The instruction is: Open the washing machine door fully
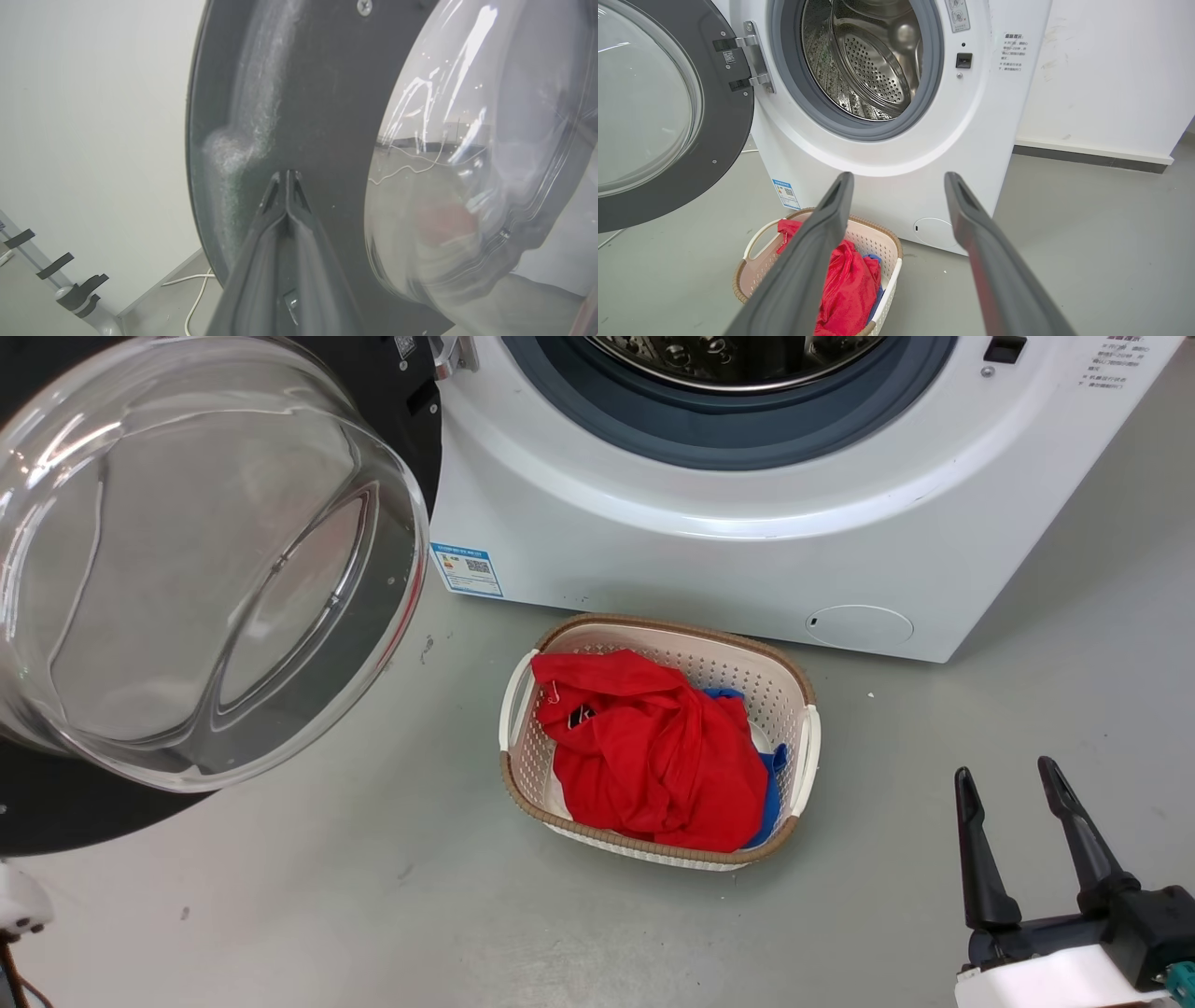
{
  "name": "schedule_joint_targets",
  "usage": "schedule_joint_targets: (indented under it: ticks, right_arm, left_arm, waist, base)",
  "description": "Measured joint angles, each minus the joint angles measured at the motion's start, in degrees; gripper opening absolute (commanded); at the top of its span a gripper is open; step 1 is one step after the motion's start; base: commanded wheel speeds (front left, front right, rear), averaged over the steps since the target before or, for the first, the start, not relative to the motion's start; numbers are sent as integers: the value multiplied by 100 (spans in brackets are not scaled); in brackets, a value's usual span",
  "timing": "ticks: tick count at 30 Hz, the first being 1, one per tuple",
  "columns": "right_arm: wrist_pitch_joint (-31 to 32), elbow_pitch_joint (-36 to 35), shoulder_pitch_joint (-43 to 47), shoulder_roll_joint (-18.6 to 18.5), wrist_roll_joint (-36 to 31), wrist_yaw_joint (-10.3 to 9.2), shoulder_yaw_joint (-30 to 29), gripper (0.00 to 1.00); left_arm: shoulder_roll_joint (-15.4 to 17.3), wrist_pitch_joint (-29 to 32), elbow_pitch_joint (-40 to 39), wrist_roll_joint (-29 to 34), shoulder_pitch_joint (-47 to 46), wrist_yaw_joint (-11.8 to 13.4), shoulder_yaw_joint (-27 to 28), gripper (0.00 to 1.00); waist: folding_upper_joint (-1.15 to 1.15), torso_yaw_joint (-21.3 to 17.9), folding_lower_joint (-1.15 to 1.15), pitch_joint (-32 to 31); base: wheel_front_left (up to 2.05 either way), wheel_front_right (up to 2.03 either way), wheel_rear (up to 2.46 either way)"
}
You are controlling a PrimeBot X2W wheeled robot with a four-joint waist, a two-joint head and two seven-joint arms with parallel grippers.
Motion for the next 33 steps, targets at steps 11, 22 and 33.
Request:
schedule_joint_targets:
  ticks: [11,22,33]
  right_arm:
    - [1,49,-34,-21,-8,0,48,100]
    - [0,125,4,-5,4,0,29,100]
    - [1,97,244,14,134,0,-38,100]
  left_arm:
    - [134,0,734,124,-492,-264,371,0]
    - [187,5,689,568,-571,-646,517,0]
    - [-146,4,-680,1031,52,-788,325,0]
  waist:
    - [0,-65,0,-33]
    - [0,-126,0,-304]
    - [0,-249,-1,-930]
  base:
    - [0,0,0]
    - [0,0,0]
    - [0,0,0]
